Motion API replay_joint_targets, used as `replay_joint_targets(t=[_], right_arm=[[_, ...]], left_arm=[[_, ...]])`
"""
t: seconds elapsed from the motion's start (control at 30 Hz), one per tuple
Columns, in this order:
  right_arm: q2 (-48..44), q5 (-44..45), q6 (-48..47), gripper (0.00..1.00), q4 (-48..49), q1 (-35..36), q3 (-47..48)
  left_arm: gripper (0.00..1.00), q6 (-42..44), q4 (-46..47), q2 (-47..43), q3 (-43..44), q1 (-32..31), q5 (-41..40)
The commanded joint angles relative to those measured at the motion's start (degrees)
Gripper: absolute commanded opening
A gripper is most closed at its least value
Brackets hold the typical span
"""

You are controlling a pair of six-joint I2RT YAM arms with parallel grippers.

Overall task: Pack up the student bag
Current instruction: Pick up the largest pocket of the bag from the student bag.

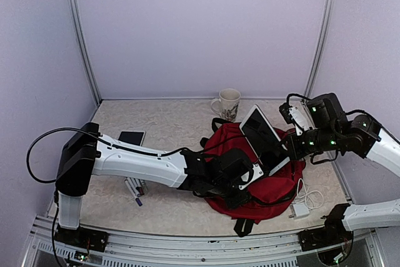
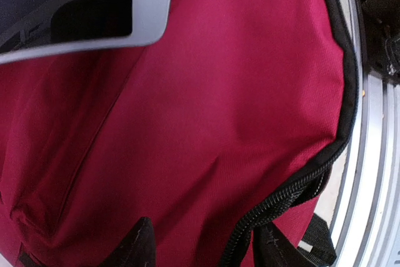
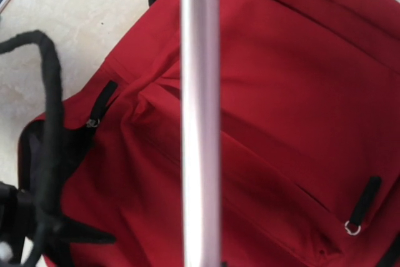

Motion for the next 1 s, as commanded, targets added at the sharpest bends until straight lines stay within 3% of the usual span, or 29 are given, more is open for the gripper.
replay_joint_targets(t=[0.0, 0.23, 0.4, 0.53, 0.67, 0.83, 0.9, 0.97], right_arm=[[-0.6, -1.0, -0.6, 0.00, 7.1, -0.7, 0.6], [-0.5, -1.1, -0.6, 0.00, 7.0, -0.9, 0.9], [0.1, -1.7, -0.6, 0.00, 7.4, -0.9, 0.6], [-0.1, -1.9, -0.6, 0.00, 7.3, -1.0, 0.7], [-0.4, -1.7, -0.6, 0.00, 7.2, -1.0, 0.8], [-0.4, -1.8, -0.3, 0.00, 6.5, -1.2, 0.8], [-0.2, -1.9, 0.1, 0.00, 5.9, -1.2, 1.0], [0.0, -2.7, 0.9, 0.00, 4.8, -1.4, 1.6]], left_arm=[[0.52, 0.6, 2.8, 2.5, 4.8, -1.3, 1.6], [0.52, 0.8, 1.8, 5.7, 7.5, -1.3, 1.3], [0.61, 1.6, 0.6, 5.3, 9.8, -1.9, 3.2], [0.63, 1.8, 2.0, 2.6, 6.4, -1.7, 1.7], [0.55, 1.6, -1.7, 3.9, 5.2, 0.0, -3.1], [0.54, 1.8, -1.2, 3.4, -0.3, 1.0, -4.1], [0.46, 1.7, -1.2, 3.2, -0.8, 1.2, -4.9], [0.31, 1.4, -0.7, 2.3, -1.2, 1.5, -5.3]])
